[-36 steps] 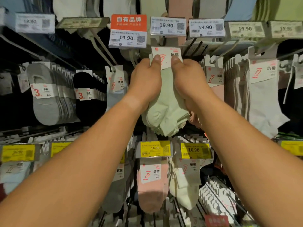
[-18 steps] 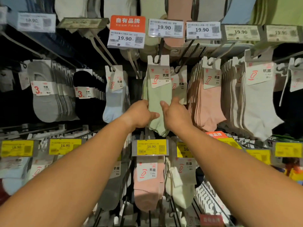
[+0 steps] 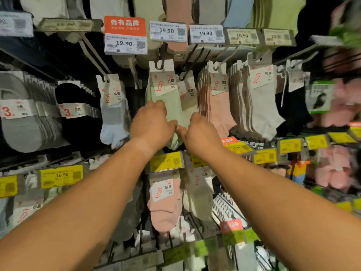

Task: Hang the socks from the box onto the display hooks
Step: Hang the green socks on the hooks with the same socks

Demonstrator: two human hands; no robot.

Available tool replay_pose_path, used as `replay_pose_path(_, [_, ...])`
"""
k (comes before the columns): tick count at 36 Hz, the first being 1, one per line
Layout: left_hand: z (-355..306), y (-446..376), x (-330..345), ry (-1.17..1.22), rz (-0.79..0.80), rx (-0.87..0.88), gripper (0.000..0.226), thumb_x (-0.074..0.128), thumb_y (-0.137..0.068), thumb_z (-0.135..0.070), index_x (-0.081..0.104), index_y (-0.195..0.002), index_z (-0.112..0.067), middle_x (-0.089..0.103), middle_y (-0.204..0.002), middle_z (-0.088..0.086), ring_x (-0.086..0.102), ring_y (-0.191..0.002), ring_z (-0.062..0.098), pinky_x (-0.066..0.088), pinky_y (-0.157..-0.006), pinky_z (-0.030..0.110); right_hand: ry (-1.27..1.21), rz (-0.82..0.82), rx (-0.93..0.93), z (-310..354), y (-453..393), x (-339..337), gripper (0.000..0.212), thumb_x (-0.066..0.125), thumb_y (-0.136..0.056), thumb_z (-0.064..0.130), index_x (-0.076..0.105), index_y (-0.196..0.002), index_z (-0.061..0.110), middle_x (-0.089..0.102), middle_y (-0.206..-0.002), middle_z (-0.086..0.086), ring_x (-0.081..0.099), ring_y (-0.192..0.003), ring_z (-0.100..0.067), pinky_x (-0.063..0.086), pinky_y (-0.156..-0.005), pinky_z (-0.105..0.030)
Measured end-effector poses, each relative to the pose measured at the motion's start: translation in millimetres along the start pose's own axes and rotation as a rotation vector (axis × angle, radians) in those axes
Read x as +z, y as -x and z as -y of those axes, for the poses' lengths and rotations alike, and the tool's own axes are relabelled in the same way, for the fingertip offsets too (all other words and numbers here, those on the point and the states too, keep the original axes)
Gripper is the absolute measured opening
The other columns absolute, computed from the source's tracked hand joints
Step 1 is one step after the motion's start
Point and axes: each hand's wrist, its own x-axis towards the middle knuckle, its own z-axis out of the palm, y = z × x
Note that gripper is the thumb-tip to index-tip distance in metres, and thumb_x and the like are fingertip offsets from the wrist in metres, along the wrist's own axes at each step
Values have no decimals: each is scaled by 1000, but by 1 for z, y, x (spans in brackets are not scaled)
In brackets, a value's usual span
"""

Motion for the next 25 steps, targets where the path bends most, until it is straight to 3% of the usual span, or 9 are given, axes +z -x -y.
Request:
replay_pose_path(3, [-27, 15, 12, 56, 82, 107, 34, 63, -92, -35, 59, -115, -10, 58, -116, 15, 55, -108, 36, 47, -85, 42, 110, -18, 41, -10, 34, -20, 42, 49, -100, 35, 45, -122, 1, 54, -121, -22, 55, -108, -40, 40, -82, -41])
replay_pose_path(7, [-84, 46, 38, 165, 236, 256, 33, 62, -91, -34, 62, -114, -10, 62, -118, 19, 59, -108, 39, 47, -83, 41, 212, -33, 208, -51, 91, -55, 33, 46, -99, 29, 49, -118, 2, 57, -118, -22, 57, -107, -40, 43, -81, -42])
replay_pose_path(10, [-143, 83, 61, 242, 403, 355, 36, 62, -92, -38, 64, -116, -12, 65, -118, 18, 61, -111, 39, 49, -84, 41, 301, 8, 406, -104, 146, -84, 40, 47, -98, 37, 48, -120, 4, 56, -120, -21, 56, -110, -40, 44, -83, -42])
replay_pose_path(13, [-213, 129, 84, 320, 612, 457, 30, 62, -93, -41, 63, -105, -15, 67, -113, 14, 63, -106, 36, 49, -77, 38, 389, 96, 651, -161, 217, -129, 51, 50, -97, 49, 45, -125, 7, 55, -121, -18, 54, -110, -39, 42, -78, -41])
replay_pose_path(16, [-291, 186, 101, 379, 780, 572, 39, 61, -93, -45, 61, -118, -15, 62, -127, 12, 59, -114, 34, 53, -86, 41, 415, 113, 909, -213, 299, -181, 53, 46, -97, 50, 46, -126, 5, 52, -127, -20, 52, -116, -40, 45, -88, -43])
replay_pose_path(18, [-344, 225, 106, 426, 840, 658, 41, 59, -93, -48, 62, -118, -15, 62, -130, 12, 58, -117, 35, 53, -90, 42, 450, 85, 1059, -238, 353, -215, 58, 46, -96, 53, 47, -128, 6, 54, -129, -21, 53, -120, -40, 46, -95, -44])
replay_pose_path(23, [-462, 309, 99, 533, 958, 832, 33, 62, -95, -43, 63, -113, -16, 66, -121, 9, 61, -113, 33, 46, -81, 33, 507, 19, 1281, -285, 450, -288, 51, 52, -94, 48, 51, -127, 9, 58, -128, -14, 55, -120, -36, 46, -94, -39])
replay_pose_path(25, [-500, 332, 102, 542, 975, 879, 34, 61, -94, -47, 62, -110, -16, 67, -118, 9, 63, -108, 32, 51, -83, 35, 519, -3, 1318, -303, 472, -311, 53, 51, -94, 49, 49, -130, 9, 55, -132, -16, 53, -123, -36, 45, -96, -41])
